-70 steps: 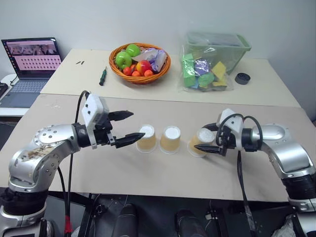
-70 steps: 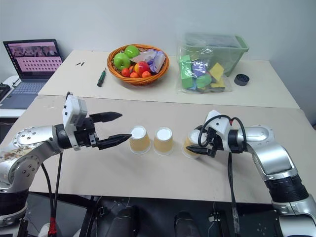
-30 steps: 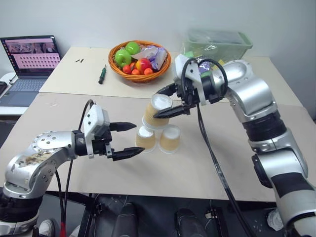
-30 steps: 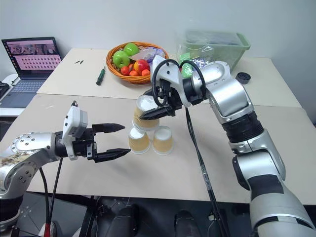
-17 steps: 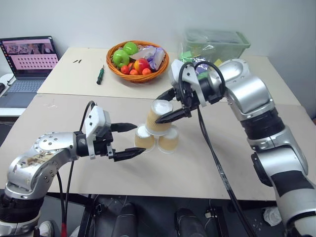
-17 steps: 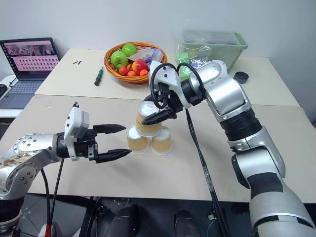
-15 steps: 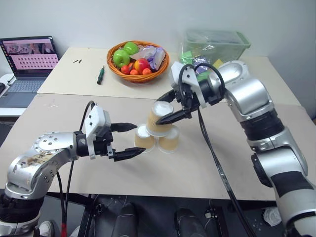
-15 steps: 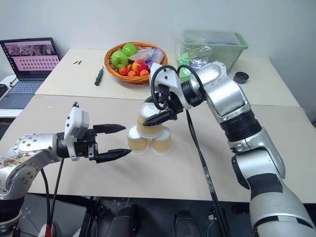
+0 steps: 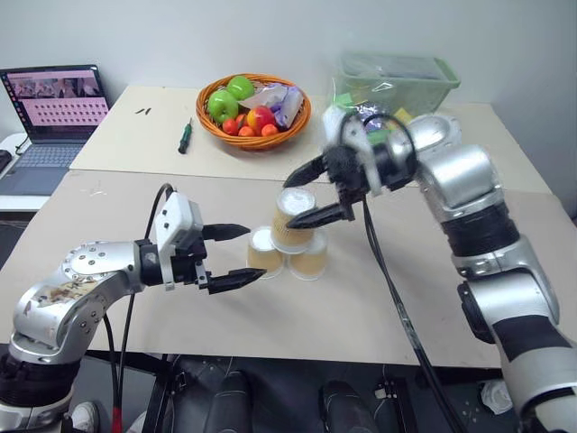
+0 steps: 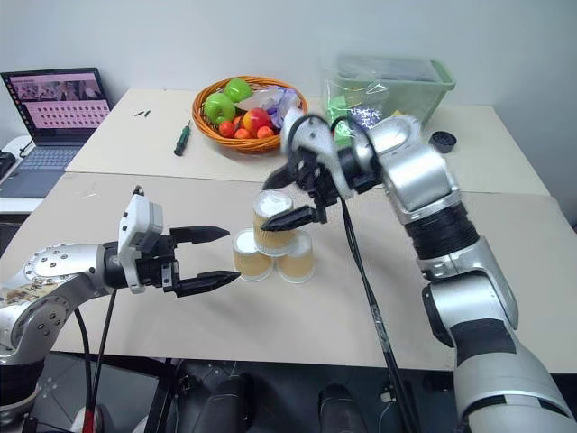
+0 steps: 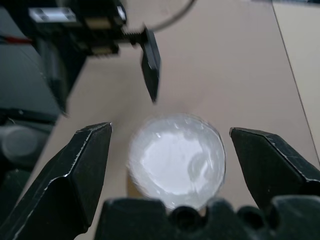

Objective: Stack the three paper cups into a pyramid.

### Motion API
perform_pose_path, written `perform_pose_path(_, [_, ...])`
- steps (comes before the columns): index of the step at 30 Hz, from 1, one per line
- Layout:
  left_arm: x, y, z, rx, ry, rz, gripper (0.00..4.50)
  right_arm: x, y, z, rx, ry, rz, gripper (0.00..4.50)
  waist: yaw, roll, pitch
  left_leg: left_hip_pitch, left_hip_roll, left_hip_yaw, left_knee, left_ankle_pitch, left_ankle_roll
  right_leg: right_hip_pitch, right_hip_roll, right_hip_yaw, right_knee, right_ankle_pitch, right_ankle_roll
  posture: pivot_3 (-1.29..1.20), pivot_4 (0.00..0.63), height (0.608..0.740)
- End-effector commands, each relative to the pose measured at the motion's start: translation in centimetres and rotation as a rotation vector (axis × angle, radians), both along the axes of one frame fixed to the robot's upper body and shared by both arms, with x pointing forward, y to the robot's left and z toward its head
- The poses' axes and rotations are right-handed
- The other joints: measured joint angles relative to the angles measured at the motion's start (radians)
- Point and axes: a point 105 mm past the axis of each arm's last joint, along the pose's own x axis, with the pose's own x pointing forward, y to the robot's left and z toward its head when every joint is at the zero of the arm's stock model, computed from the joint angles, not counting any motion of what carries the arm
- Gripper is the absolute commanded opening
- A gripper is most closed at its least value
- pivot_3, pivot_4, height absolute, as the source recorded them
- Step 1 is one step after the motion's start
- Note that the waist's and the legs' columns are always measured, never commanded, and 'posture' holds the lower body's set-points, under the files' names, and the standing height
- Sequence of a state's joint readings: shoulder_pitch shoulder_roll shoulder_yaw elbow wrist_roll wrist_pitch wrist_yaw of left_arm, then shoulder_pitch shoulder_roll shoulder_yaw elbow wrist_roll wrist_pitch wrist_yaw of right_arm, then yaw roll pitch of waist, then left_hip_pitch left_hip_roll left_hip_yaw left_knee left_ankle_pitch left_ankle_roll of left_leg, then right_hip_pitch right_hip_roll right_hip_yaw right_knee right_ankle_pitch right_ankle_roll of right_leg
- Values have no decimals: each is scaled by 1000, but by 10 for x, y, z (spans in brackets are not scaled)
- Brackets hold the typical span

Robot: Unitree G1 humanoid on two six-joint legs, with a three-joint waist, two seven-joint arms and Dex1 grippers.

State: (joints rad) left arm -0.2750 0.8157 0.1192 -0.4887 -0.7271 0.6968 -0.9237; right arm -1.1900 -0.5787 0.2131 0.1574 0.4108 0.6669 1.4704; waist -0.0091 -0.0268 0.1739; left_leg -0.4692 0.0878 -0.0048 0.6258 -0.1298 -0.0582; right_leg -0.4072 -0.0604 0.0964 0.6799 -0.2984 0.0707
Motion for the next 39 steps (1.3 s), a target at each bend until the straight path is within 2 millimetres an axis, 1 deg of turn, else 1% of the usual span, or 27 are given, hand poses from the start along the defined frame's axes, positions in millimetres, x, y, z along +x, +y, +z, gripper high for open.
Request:
perform_pose_path(1, [-6, 0, 9, -20, -42, 3, 4500, -41, -30, 64, 201, 8, 129, 4460, 0, 0, 0, 0, 0, 0, 0, 0, 0, 0, 0, 0, 0, 0, 0, 0, 150, 692])
perform_pose_path(3, [-8, 4, 8, -19, -38, 27, 4500, -53, -46, 81, 282, 56, 150, 4460, -1, 0, 0, 1, 0, 0, 0, 0, 0, 1, 0, 0, 0, 0, 0, 0, 150, 692])
perform_pose_path(4, [-8, 10, 7, -36, -34, 80, 4500, -46, -58, 90, 360, 68, 63, 4460, -3, 0, 0, 1, 0, 0, 0, 0, 0, 1, 0, 0, 0, 0, 0, 0, 150, 692])
perform_pose_path(5, [-8, 14, 6, -48, -32, 119, 4500, -40, -66, 96, 411, 76, -3, 4460, -4, 0, 0, 2, 0, 0, 0, 0, 0, 2, 0, 0, 0, 0, 0, 0, 150, 692])
perform_pose_path(6, [-8, 25, 2, -66, -23, 210, 4500, -8, -79, 86, 430, 70, -253, 4460, -11, 0, 0, 2, 0, 0, 0, 0, 0, 2, 0, 0, 0, 0, -1, 0, 150, 692])
perform_pose_path(7, [-9, 36, -1, -78, -16, 295, 4500, 25, -96, 66, 393, 28, -526, 4460, -14, -1, -1, 3, 0, 0, 0, 0, 0, 2, 0, 1, 0, 0, -1, 0, 150, 692])
perform_pose_path(8, [-10, 45, -5, -83, -12, 363, 4500, 50, -115, 43, 318, -20, -750, 4460, -17, -3, -2, 5, 0, 0, 0, 0, 0, 3, 0, 1, 0, -1, -1, 0, 150, 692])
perform_pose_path(9, [-12, 54, -8, -91, -7, 436, 4500, 70, -140, 12, 189, -84, -970, 4460, -19, -8, -5, 8, 0, 0, -1, 0, 0, 4, 0, 1, 0, -1, -3, 0, 150, 692])
perform_pose_path(10, [-15, 59, -10, -102, -2, 486, 4500, 79, -160, -12, 72, -152, -1109, 4460, -18, -10, -6, 10, 1, 0, -2, -1, -1, 4, 0, 1, 0, -3, -4, 0, 150, 692])
perform_pose_path(11, [-16, 66, -12, -119, -1, 548, 4500, 85, -180, -36, -42, -209, -1228, 4460, -17, -10, -6, 11, 1, 0, -1, -1, -1, 3, 0, 1, 0, -3, -4, 0, 150, 692])
perform_pose_path(12, [-16, 73, -14, -136, -1, 604, 4500, 88, -196, -55, -122, -243, -1312, 4460, -12, -9, -5, 11, 0, 1, -1, -1, -1, 3, -1, 1, -1, -3, -4, 0, 150, 692])
perform_pose_path(14, [-14, 83, -15, -173, -4, 691, 4500, 89, -216, -85, -181, -233, -1439, 4460, -4, -4, -2, 6, -1, 2, 0, -1, -1, 3, -2, 4, -1, -3, -3, 0, 150, 692])
perform_pose_path(15, [-12, 89, -15, -190, -12, 736, 4500, 88, -222, -96, -191, -230, -1492, 4460, -4, -1, -1, 4, -2, 2, 1, -1, -1, 1, -2, 4, 0, -3, -2, 0, 150, 692])
perform_pose_path(16, [-5, 102, -16, -205, -32, 822, 4500, 88, -228, -107, -178, -211, -1557, 4460, -4, 1, -2, 1, -2, 2, 1, 0, -1, -2, -2, 5, 1, -2, -1, 0, 150, 692])
perform_pose_path(17, [2, 114, -18, -217, -45, 900, 4500, 88, -231, -116, -162, -196, -1607, 4460, -5, 2, -2, 1, -2, 2, 1, 0, -1, -2, -2, 5, 2, -2, 0, 0, 150, 692])
perform_pose_path(19, [18, 144, -26, -206, -95, 1096, 4500, 89, -233, -127, -145, -232, -1665, 4460, -9, 2, -2, 2, -2, 1, 1, 0, -1, -2, -1, 5, 3, -2, 0, 0, 150, 692])
perform_pose_path(22, [39, 188, -39, -215, -163, 1387, 4500, 92, -228, -130, -28, -271, -1714, 4460, -9, 1, -2, 7, -2, 1, 1, 0, -1, 4, 0, 5, 2, -2, 0, 0, 150, 692])
perform_pose_path(23, [44, 197, -41, -210, -196, 1461, 4500, 92, -229, -131, 1, -282, -1735, 4460, -9, 1, -3, 8, -2, 1, 1, 0, -1, 5, -1, 5, 1, -2, 0, 0, 150, 692])
perform_pose_path(25, [51, 212, -51, -261, -203, 1602, 4500, 91, -225, -136, 41, -279, -1748, 4460, -7, -1, -2, 8, -2, 1, 1, 0, -1, 5, -1, 5, 1, -1, 1, 0, 150, 692])
perform_pose_path(27, [58, 217, -61, -291, -218, 1681, 4500, 89, -220, -141, 104, -243, -1755, 4460, -3, -2, -3, 7, -2, 1, 1, 0, -1, 6, -1, 5, 0, -1, 1, 0, 150, 692])
perform_pose_path(28, [62, 216, -66, -288, -219, 1697, 4500, 88, -219, -143, 127, -229, -1762, 4460, -1, -2, -3, 7, -2, 1, 1, 0, -1, 6, -1, 4, 0, -1, 1, 0, 150, 692])
perform_pose_path(31, [75, 207, -79, -303, -199, 1685, 4500, 84, -222, -147, 155, -219, -1784, 4460, 3, -2, -3, 6, -2, 1, 1, 0, -1, 5, -1, 4, 0, -1, 1, 0, 150, 692])
perform_pose_path(34, [82, 201, -83, -310, -199, 1660, 4500, 81, -225, -150, 175, -215, -1801, 4460, 2, -2, -3, 6, -2, 1, 1, 0, -1, 5, -1, 4, 0, -1, 2, 0, 150, 692])
perform_pose_path(37, [86, 198, -83, -307, -214, 1629, 4500, 78, -230, -152, 179, -229, -1822, 4460, -2, -2, -3, 6, -2, 1, 0, 0, -1, 5, -1, 4, 1, -1, 2, 0, 150, 692])
perform_pose_path(39, [89, 199, -81, -321, -219, 1621, 4500, 76, -229, -157, 171, -248, -1822, 4460, -4, -2, -3, 6, -2, 1, 1, 0, -1, 5, -1, 4, 1, -1, 2, 0, 150, 692])
